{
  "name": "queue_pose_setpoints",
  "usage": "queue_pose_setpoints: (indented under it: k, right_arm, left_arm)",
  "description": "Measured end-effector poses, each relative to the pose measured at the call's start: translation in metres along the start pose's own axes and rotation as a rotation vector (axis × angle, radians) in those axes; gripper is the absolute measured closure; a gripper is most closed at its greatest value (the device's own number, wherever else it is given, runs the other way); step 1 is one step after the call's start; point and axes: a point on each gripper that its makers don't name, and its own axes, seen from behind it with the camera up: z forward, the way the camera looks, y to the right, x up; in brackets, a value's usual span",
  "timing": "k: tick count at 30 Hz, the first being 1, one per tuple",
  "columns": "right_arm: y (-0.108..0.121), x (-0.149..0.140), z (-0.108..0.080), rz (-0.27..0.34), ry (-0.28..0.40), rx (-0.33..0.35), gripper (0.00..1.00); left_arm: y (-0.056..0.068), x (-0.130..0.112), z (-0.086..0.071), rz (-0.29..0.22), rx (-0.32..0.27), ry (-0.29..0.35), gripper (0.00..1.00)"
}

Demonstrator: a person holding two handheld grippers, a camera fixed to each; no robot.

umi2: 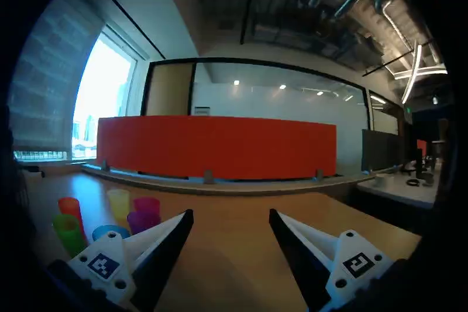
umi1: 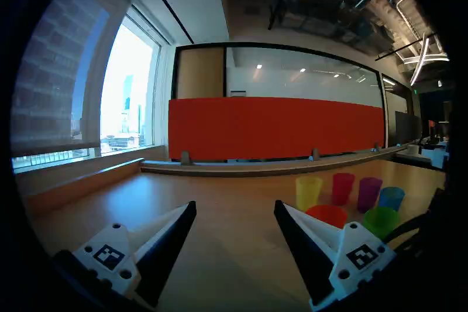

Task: Pour water

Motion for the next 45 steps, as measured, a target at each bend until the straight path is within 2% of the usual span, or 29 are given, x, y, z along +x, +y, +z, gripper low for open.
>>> queue_pose_setpoints:
  k: [3, 12, 21, 45]
  right_arm:
    - [-0.003, -0.005, 0.002, -0.005, -0.005, 0.008, 0.00]
    - [0.002, -0.016, 0.008, 0.042, -0.036, 0.000, 0.00]
    - [0.006, -0.023, 0.012, 0.048, -0.053, -0.010, 0.00]
    - [0.008, -0.023, 0.007, 0.052, -0.042, -0.009, 0.00]
  left_arm:
    - [0.000, 0.000, 0.000, 0.000, 0.000, 0.000, 0.01]
    - [0.000, 0.000, 0.000, 0.000, 0.000, 0.000, 0.01]
    - [0.000, 0.000, 0.000, 0.000, 0.000, 0.000, 0.01]
    - [0.001, 0.000, 0.000, 0.000, 0.000, 0.000, 0.01]
